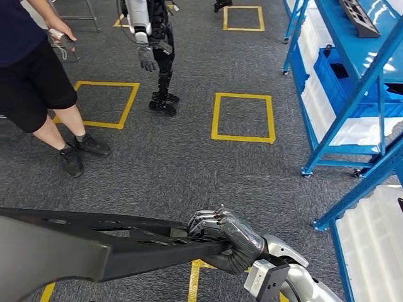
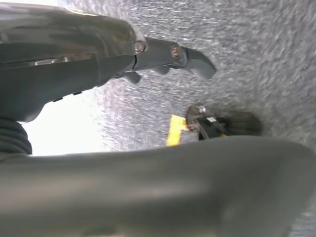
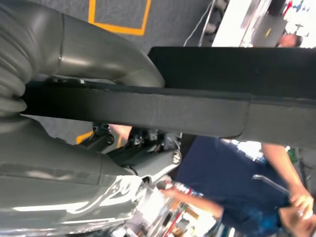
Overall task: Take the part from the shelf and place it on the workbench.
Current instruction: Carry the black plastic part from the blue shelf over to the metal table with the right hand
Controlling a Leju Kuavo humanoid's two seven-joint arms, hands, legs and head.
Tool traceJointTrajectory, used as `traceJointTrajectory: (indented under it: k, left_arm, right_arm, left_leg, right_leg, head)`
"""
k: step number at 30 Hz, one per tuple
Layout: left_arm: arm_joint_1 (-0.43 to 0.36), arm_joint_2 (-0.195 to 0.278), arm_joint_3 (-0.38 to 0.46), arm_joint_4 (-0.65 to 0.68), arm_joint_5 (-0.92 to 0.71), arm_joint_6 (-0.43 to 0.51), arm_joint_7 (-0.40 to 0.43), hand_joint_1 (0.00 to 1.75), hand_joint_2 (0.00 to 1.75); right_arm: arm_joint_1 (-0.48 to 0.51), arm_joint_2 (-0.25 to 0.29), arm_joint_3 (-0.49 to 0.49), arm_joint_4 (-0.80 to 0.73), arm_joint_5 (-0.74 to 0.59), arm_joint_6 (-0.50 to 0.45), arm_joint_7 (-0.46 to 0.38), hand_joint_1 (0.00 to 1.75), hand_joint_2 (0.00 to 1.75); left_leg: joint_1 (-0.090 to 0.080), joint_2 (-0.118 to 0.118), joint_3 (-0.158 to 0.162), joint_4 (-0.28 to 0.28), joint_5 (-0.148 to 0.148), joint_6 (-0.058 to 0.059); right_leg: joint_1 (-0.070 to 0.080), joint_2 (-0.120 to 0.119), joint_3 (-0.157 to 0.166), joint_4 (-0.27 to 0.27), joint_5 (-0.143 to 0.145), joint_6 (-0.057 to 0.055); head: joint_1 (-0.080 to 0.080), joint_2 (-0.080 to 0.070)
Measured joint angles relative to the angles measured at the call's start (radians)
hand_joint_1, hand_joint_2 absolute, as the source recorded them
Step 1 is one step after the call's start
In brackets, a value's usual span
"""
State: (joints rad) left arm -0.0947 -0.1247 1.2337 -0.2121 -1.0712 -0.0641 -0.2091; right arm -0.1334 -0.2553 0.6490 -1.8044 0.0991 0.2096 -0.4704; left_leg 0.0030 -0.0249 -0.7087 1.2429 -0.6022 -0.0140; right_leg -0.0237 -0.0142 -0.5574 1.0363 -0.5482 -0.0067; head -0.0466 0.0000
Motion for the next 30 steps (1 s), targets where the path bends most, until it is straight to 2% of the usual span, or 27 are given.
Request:
traceJointTrajectory:
  k: [1, 2, 3, 4, 6, 7, 8, 10, 11, 13, 14, 15, 16, 17, 18, 19, 20, 21, 22, 23, 24, 25, 26, 27, 28, 29, 30]
  left_arm:
    - [0.000, 0.000, 0.000, 0.000, 0.000, 0.000, 0.000, 0.00, 1.75]
    - [0.001, 0.000, 0.000, 0.000, 0.000, 0.000, 0.000, 0.00, 1.75]
    - [0.003, 0.000, 0.000, 0.000, 0.000, 0.000, 0.001, 0.00, 1.75]
    - [0.005, 0.000, 0.000, 0.000, 0.000, 0.000, 0.001, 0.00, 1.75]
    - [0.004, 0.000, 0.000, 0.000, 0.000, 0.001, 0.004, 0.00, 1.75]
    - [0.002, 0.000, 0.000, 0.000, 0.000, 0.001, 0.006, 0.00, 1.75]
    - [0.002, -0.001, 0.000, 0.000, 0.000, 0.001, 0.007, 0.00, 1.75]
    - [0.004, 0.000, 0.000, 0.000, 0.000, 0.002, 0.010, 0.00, 1.75]
    - [0.006, 0.000, 0.000, 0.000, 0.000, 0.002, 0.011, 0.00, 1.75]
    - [0.004, 0.001, 0.000, 0.000, 0.000, 0.002, 0.012, 0.00, 1.75]
    - [0.001, 0.001, 0.000, 0.000, 0.000, 0.002, 0.012, 0.00, 1.75]
    - [-0.002, 0.001, 0.000, 0.000, 0.000, 0.002, 0.012, 0.00, 1.75]
    - [-0.003, 0.002, 0.000, 0.000, 0.000, 0.001, 0.012, 0.00, 1.75]
    - [-0.002, 0.002, 0.000, 0.000, 0.000, 0.001, 0.012, 0.00, 1.75]
    - [-0.001, 0.002, 0.000, 0.000, 0.000, 0.000, 0.013, 0.00, 1.75]
    - [0.001, 0.002, 0.000, 0.000, 0.000, 0.000, 0.013, 0.00, 1.75]
    - [0.002, 0.001, 0.000, 0.000, 0.000, -0.001, 0.013, 0.00, 1.75]
    - [0.001, 0.001, 0.000, 0.000, 0.000, -0.001, 0.013, 0.00, 1.75]
    - [0.001, 0.001, 0.000, 0.000, 0.000, -0.001, 0.013, 0.00, 1.75]
    - [0.001, 0.001, 0.000, 0.000, -0.001, -0.001, 0.013, 0.00, 1.75]
    - [0.002, 0.001, 0.000, 0.000, -0.001, -0.002, 0.013, 0.00, 1.75]
    - [0.004, 0.001, 0.000, 0.000, -0.001, -0.002, 0.013, 0.00, 1.75]
    - [0.006, 0.001, 0.000, 0.000, -0.002, -0.002, 0.013, 0.00, 1.75]
    - [0.007, 0.001, 0.000, 0.000, -0.002, -0.002, 0.014, 0.00, 1.75]
    - [0.006, 0.001, 0.000, 0.000, -0.003, -0.002, 0.014, 0.00, 1.75]
    - [0.004, 0.001, 0.000, 0.000, -0.003, -0.002, 0.014, 0.00, 1.75]
    - [0.002, 0.002, 0.000, 0.000, -0.003, -0.002, 0.014, 0.00, 1.75]
  right_arm:
    - [0.000, 0.000, 0.000, 0.002, -0.001, 0.001, 0.001, 1.75, 1.75]
    - [0.000, 0.000, 0.000, 0.004, -0.003, 0.002, 0.002, 1.75, 1.75]
    - [-0.001, 0.000, 0.000, 0.006, -0.005, 0.003, 0.003, 1.75, 1.75]
    - [-0.002, 0.000, 0.000, 0.008, -0.007, 0.005, 0.004, 1.75, 1.75]
    - [-0.005, 0.001, 0.000, 0.010, -0.010, 0.010, 0.006, 1.75, 1.75]
    - [-0.006, 0.001, 0.000, 0.011, -0.010, 0.012, 0.007, 1.75, 1.75]
    - [-0.007, 0.001, 0.000, 0.012, -0.011, 0.013, 0.007, 1.75, 1.75]
    - [-0.008, 0.001, 0.000, 0.013, -0.011, 0.014, 0.007, 1.75, 1.75]
    - [-0.010, 0.002, 0.001, 0.014, -0.011, 0.015, 0.007, 1.75, 1.75]
    - [-0.010, 0.002, 0.001, 0.015, -0.012, 0.016, 0.007, 1.75, 1.75]
    - [-0.009, 0.002, 0.001, 0.016, -0.012, 0.017, 0.007, 1.75, 1.75]
    - [-0.007, 0.001, 0.001, 0.018, -0.011, 0.017, 0.008, 1.75, 1.75]
    - [-0.004, 0.001, 0.002, 0.020, -0.011, 0.018, 0.008, 1.75, 1.75]
    - [-0.002, 0.001, 0.003, 0.022, -0.010, 0.018, 0.008, 1.75, 1.75]
    - [-0.001, 0.001, 0.004, 0.023, -0.010, 0.019, 0.008, 1.75, 1.75]
    - [0.000, 0.001, 0.005, 0.023, -0.010, 0.018, 0.008, 1.75, 1.75]
    - [0.000, 0.001, 0.006, 0.023, -0.010, 0.018, 0.008, 1.75, 1.75]
    - [0.001, 0.001, 0.007, 0.023, -0.010, 0.018, 0.008, 1.75, 1.75]
    - [0.002, 0.001, 0.007, 0.023, -0.010, 0.018, 0.008, 1.75, 1.75]
    - [0.003, 0.001, 0.007, 0.023, -0.009, 0.018, 0.008, 1.75, 1.75]
    - [0.004, 0.001, 0.007, 0.023, -0.009, 0.017, 0.008, 1.75, 1.75]
    - [0.005, 0.002, 0.007, 0.022, -0.008, 0.016, 0.008, 1.75, 1.75]
    - [0.004, 0.004, 0.007, 0.021, -0.007, 0.016, 0.008, 1.75, 1.75]
    - [0.004, 0.006, 0.007, 0.020, -0.006, 0.014, 0.008, 1.75, 1.75]
    - [0.004, 0.008, 0.007, 0.019, -0.005, 0.013, 0.008, 1.75, 1.75]
    - [0.005, 0.008, 0.007, 0.018, -0.004, 0.012, 0.008, 1.75, 1.75]
    - [0.007, 0.009, 0.007, 0.018, -0.003, 0.012, 0.008, 1.75, 1.75]
  left_leg:
    - [0.003, 0.008, -0.029, 0.050, -0.012, -0.004]
    - [0.006, 0.013, -0.043, 0.071, -0.007, -0.006]
    - [0.008, 0.018, -0.036, 0.049, 0.018, -0.008]
    - [0.009, 0.029, -0.010, -0.009, 0.056, -0.007]
    - [0.003, 0.074, 0.049, -0.132, 0.110, 0.000]
    - [-0.002, 0.092, 0.065, -0.168, 0.119, 0.006]
    - [-0.009, 0.100, 0.069, -0.179, 0.116, 0.013]
    - [-0.014, 0.083, 0.071, -0.184, 0.113, 0.028]
    - [-0.014, 0.072, 0.075, -0.188, 0.113, 0.035]
    - [-0.009, 0.051, 0.086, -0.196, 0.113, 0.049]
    - [-0.009, 0.039, 0.089, -0.197, 0.111, 0.053]
    - [-0.009, 0.026, 0.091, -0.197, 0.110, 0.057]
    - [-0.010, 0.011, 0.093, -0.197, 0.108, 0.060]
    - [-0.011, -0.004, 0.096, -0.197, 0.106, 0.061]
    - [-0.012, -0.020, 0.100, -0.197, 0.105, 0.061]
    - [-0.012, -0.036, 0.105, -0.197, 0.102, 0.060]
    - [-0.011, -0.050, 0.108, -0.196, 0.100, 0.059]
    - [-0.011, -0.065, 0.110, -0.195, 0.097, 0.056]
    - [-0.010, -0.078, 0.108, -0.194, 0.096, 0.053]
    - [-0.007, -0.091, 0.105, -0.194, 0.095, 0.047]
    - [-0.005, -0.104, 0.102, -0.195, 0.096, 0.041]
    - [-0.002, -0.117, 0.100, -0.197, 0.097, 0.035]
    - [-0.003, -0.116, 0.099, -0.196, 0.094, 0.029]
    - [-0.005, -0.099, 0.093, -0.183, 0.084, 0.025]
    - [-0.006, -0.071, 0.078, -0.152, 0.065, 0.020]
    - [-0.005, -0.035, 0.052, -0.099, 0.038, 0.015]
    - [-0.002, -0.010, 0.017, -0.031, 0.009, 0.008]
  right_leg:
    - [0.001, -0.016, 0.004, 0.000, -0.004, 0.001]
    - [0.001, -0.030, 0.008, 0.000, -0.009, 0.002]
    - [0.001, -0.044, 0.014, 0.000, -0.014, 0.004]
    - [0.001, -0.058, 0.022, 0.000, -0.020, 0.007]
    - [0.003, -0.081, 0.036, 0.000, -0.032, 0.015]
    - [0.005, -0.090, 0.040, -0.001, -0.037, 0.021]
    - [0.007, -0.099, 0.044, -0.002, -0.041, 0.027]
    - [0.005, -0.114, 0.054, -0.006, -0.048, 0.040]
    - [0.002, -0.099, 0.058, -0.001, -0.055, 0.045]
    - [-0.001, -0.040, 0.037, 0.062, -0.093, 0.047]
    - [-0.001, -0.011, 0.007, 0.121, -0.122, 0.044]
    - [0.000, 0.004, -0.033, 0.190, -0.149, 0.042]
    - [0.002, 0.008, -0.070, 0.247, -0.164, 0.040]
    - [0.004, 0.010, -0.095, 0.275, -0.158, 0.039]
    - [0.006, 0.013, -0.103, 0.264, -0.130, 0.037]
    - [0.007, 0.020, -0.092, 0.215, -0.085, 0.033]
    - [0.007, 0.041, -0.073, 0.146, -0.037, 0.030]
    - [0.006, 0.069, -0.053, 0.083, -0.001, 0.027]
    - [0.006, 0.092, -0.038, 0.037, 0.019, 0.025]
    - [0.006, 0.108, -0.030, 0.014, 0.024, 0.024]
    - [0.007, 0.108, -0.026, 0.008, 0.021, 0.024]
    - [0.007, 0.096, -0.023, 0.003, 0.020, 0.022]
    - [0.005, 0.082, -0.019, -0.001, 0.020, 0.017]
    - [0.002, 0.067, -0.015, -0.005, 0.020, 0.013]
    - [0.000, 0.051, -0.009, -0.010, 0.019, 0.008]
    - [-0.001, 0.033, -0.005, -0.011, 0.017, 0.005]
    - [-0.001, 0.016, 0.000, -0.012, 0.012, 0.003]
  head:
    - [0.000, 0.000]
    - [0.000, 0.000]
    - [0.000, 0.000]
    - [0.000, 0.000]
    - [0.000, 0.000]
    - [0.000, 0.000]
    - [0.001, 0.000]
    - [0.001, 0.000]
    - [0.001, 0.000]
    - [0.002, 0.000]
    - [0.003, 0.000]
    - [0.004, 0.000]
    - [0.004, 0.000]
    - [0.004, 0.000]
    - [0.004, 0.000]
    - [0.004, 0.000]
    - [0.004, 0.000]
    - [0.003, 0.000]
    - [0.003, 0.000]
    - [0.003, 0.000]
    - [0.003, 0.000]
    - [0.003, 0.000]
    - [0.003, 0.000]
    - [0.003, 0.000]
    - [0.002, 0.000]
    - [0.002, 0.000]
    - [0.002, 0.000]
